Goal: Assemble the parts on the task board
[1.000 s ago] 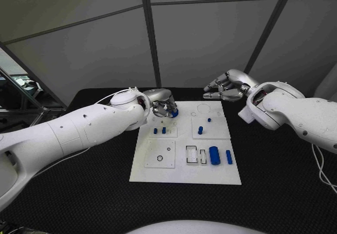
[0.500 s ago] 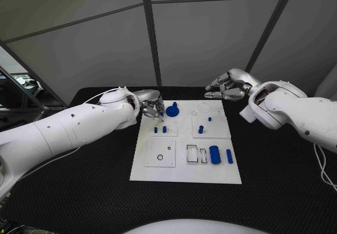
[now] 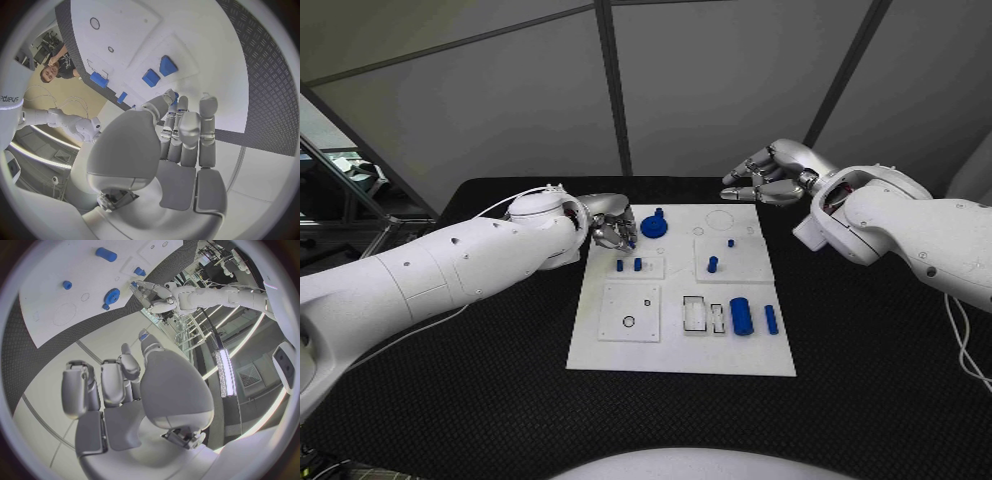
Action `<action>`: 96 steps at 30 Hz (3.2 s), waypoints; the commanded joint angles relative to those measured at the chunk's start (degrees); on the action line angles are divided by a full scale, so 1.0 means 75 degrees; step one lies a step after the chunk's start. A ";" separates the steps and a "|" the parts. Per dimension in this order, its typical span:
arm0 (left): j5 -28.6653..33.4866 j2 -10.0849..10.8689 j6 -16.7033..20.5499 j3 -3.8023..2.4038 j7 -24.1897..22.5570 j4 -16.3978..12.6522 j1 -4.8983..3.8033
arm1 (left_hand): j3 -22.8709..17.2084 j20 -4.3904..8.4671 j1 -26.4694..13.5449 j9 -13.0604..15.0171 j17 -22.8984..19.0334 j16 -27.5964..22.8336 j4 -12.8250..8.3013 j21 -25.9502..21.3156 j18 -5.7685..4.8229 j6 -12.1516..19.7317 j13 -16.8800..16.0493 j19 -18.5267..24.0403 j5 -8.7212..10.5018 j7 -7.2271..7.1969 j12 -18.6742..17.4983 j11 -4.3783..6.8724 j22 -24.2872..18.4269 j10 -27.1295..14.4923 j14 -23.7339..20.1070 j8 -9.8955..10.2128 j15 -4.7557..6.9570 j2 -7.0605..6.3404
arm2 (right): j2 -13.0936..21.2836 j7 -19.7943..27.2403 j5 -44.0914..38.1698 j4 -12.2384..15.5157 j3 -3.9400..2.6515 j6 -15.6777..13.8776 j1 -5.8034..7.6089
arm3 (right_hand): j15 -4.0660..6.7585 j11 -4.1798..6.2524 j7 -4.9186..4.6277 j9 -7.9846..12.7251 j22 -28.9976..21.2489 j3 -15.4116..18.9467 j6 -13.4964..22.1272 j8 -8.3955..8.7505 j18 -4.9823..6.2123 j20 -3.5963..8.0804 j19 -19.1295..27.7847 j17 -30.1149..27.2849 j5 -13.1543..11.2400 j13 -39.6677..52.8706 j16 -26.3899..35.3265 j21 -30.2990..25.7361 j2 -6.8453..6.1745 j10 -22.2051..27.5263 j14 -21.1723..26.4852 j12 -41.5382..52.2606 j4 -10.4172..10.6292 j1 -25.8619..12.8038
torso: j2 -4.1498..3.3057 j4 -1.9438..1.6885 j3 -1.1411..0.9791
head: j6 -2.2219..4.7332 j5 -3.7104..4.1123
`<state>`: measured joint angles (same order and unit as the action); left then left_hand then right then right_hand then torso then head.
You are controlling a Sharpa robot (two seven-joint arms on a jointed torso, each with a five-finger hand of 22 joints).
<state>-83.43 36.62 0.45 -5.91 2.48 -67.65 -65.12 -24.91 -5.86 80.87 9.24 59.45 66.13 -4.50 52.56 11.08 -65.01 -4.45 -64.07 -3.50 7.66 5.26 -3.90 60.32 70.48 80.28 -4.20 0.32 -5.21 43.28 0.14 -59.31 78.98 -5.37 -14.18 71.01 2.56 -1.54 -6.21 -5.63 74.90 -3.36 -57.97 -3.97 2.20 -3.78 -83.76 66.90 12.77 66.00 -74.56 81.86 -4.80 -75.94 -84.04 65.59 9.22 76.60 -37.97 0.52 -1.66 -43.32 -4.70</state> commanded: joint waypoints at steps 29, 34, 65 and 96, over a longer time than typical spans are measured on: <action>0.0046 -0.0211 -0.0137 -0.0008 0.0107 0.0232 0.0033 | -0.0045 -0.0011 -0.0057 -0.0011 -0.0015 0.0004 -0.0010 -0.0039 -0.0260 0.0002 0.0014 0.0018 0.0044 -0.0001 -0.0053 -0.0028 0.0002 0.0022 0.0012 0.0043 -0.0005 -0.0001 | -0.0034 0.0084 0.0009 0.0000 -0.0004 0.0035 0.0013 | 0.0026 -0.0003 -0.0019 -0.0007 0.0472 0.0009 0.0047 0.0030 0.0075 0.0018 0.0026 0.0010 0.0019 0.0009 0.0013 -0.0008 0.0007 0.0007 -0.0147 -0.0003 0.0026 -0.0034 | 0.0000 -0.0004 -0.0004 | -0.0005 0.0008; 0.0046 -0.0239 -0.0221 -0.0008 0.0126 0.0279 0.0033 | -0.0059 -0.0011 -0.0043 -0.0017 -0.0028 -0.0002 -0.0021 -0.0057 -0.0256 0.0010 0.0017 0.0032 0.0045 0.0006 -0.0059 -0.0032 -0.0009 0.0015 0.0005 0.0047 -0.0006 0.0000 | -0.0031 0.0082 0.0009 0.0005 -0.0004 0.0039 0.0013 | 0.0026 -0.0003 -0.0019 -0.0007 0.0472 0.0009 0.0047 0.0030 0.0075 0.0018 0.0026 0.0010 0.0019 0.0009 0.0013 -0.0008 0.0007 0.0007 -0.0147 -0.0003 0.0026 -0.0034 | 0.0002 -0.0005 -0.0006 | -0.0014 0.0006; 0.0047 -0.0184 -0.0101 -0.0008 0.0228 0.0340 0.0033 | -0.0012 -0.0063 -0.0326 -0.0586 -0.0185 0.0008 0.0081 -0.0235 -0.0242 0.1592 0.0069 0.0073 0.0073 -0.0128 -0.0183 -0.0093 -0.0067 -0.0223 -0.0074 0.0086 -0.0061 -0.0536 | -0.0015 -0.0186 -0.0115 -0.0078 -0.0003 0.0166 0.0013 | 0.0035 -0.0001 -0.0022 -0.0031 -0.0009 -0.0065 0.0066 0.0027 0.0184 0.0025 0.0274 -0.0421 0.0020 -0.2544 0.0423 -0.0409 0.0034 0.1498 -0.0035 -0.2752 0.0008 0.0073 | 0.0007 -0.0010 -0.0003 | -0.0002 0.0015; 0.7801 0.1580 0.1121 -0.0342 -0.2612 -0.0905 0.0049 | -0.0303 -0.0204 -0.0189 -0.0555 -0.3269 -0.3177 0.0150 -0.1857 -0.0091 0.0698 0.0039 0.1399 -0.0389 0.0220 -0.0099 -0.0265 -0.0928 -0.0377 -0.1948 -0.0291 -0.0232 -0.0340 | -0.0447 -0.1128 -0.5035 -0.0631 0.0306 0.0516 -0.0529 | -0.0314 -0.0447 -0.0274 0.0009 -0.0127 -0.1487 -0.0414 0.0060 0.0219 -0.0266 0.0291 -0.0484 -0.0063 -0.7422 0.0597 -0.0621 -0.0644 0.1529 -0.0083 -0.8097 -0.0660 0.0728 | -0.0007 -0.0003 0.0001 | 0.0256 0.0593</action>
<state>-39.03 48.41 7.49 -8.40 -10.91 -73.81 -64.72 -27.19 -7.49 79.54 4.98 35.00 42.38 -3.63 38.79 11.11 -59.29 -4.08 -54.02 -6.41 9.31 4.39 -5.68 53.38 67.27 65.93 -6.27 -1.33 -7.88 40.09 -7.22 -93.37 74.28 -3.06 -10.96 66.99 0.70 -4.83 -8.36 -5.59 74.01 -14.45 -61.54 -3.77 3.12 -5.54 -81.62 63.29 12.50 10.44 -70.39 77.39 -9.12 -64.89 -84.04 5.21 4.50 81.96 -37.97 0.37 -1.63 -41.17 -0.26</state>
